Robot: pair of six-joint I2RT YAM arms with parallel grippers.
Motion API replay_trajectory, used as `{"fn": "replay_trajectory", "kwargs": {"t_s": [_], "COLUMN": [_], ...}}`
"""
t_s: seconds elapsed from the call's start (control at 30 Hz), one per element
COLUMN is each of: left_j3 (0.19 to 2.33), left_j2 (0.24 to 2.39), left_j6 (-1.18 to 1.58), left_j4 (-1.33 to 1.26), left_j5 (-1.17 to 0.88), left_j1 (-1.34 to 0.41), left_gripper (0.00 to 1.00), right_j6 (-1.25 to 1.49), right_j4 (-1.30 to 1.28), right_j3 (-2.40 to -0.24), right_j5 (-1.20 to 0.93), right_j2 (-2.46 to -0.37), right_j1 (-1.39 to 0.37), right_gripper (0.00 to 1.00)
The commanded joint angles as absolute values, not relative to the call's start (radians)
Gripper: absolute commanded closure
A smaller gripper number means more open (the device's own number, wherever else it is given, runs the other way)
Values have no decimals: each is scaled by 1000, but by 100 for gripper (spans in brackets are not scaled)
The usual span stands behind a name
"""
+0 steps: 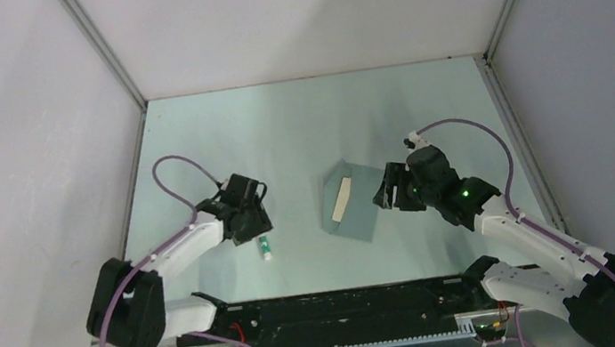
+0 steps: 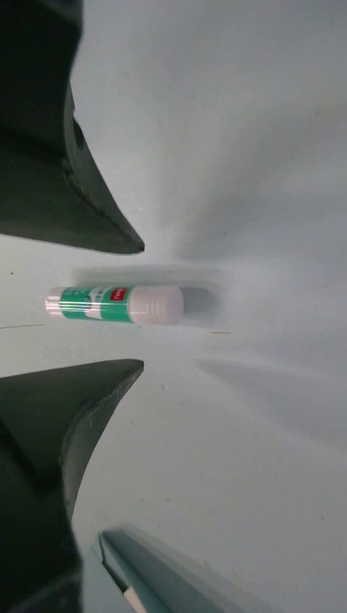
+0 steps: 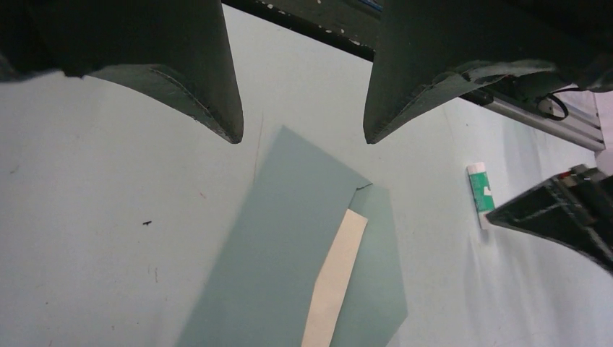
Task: Place the letter into the envelope and seal it
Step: Pick up the solid glue from the center of the board.
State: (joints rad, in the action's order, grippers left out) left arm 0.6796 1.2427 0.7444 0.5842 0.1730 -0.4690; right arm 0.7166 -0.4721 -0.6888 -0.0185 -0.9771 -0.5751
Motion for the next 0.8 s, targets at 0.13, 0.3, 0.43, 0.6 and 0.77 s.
{"fn": "replay_trajectory", "kwargs": {"t_s": [0.13, 0.3, 0.43, 0.6, 0.77], "left_j3": [641, 638, 692, 816, 935], "left_j2": [1351, 1410, 1429, 1298, 1163], "left_j6": [778, 787, 779, 736, 677], "left_j4": [454, 436, 452, 466, 397], "left_j5": [116, 112, 65, -48, -240], "left_j1": [-510, -535, -550, -553, -553], "left_gripper": [42, 54, 80, 90, 90], "right_j6": [740, 747, 753, 736, 750], "right_j4": [-447, -445, -448, -436, -279], "right_j3": [-696, -696, -713, -739, -746], "right_j5": [0, 0, 0, -54, -298], "right_j2": [-958, -958, -959, -964, -988], "right_j1": [-587, -587, -587, -581, -592], "right_gripper": [34, 34, 34, 35, 36]}}
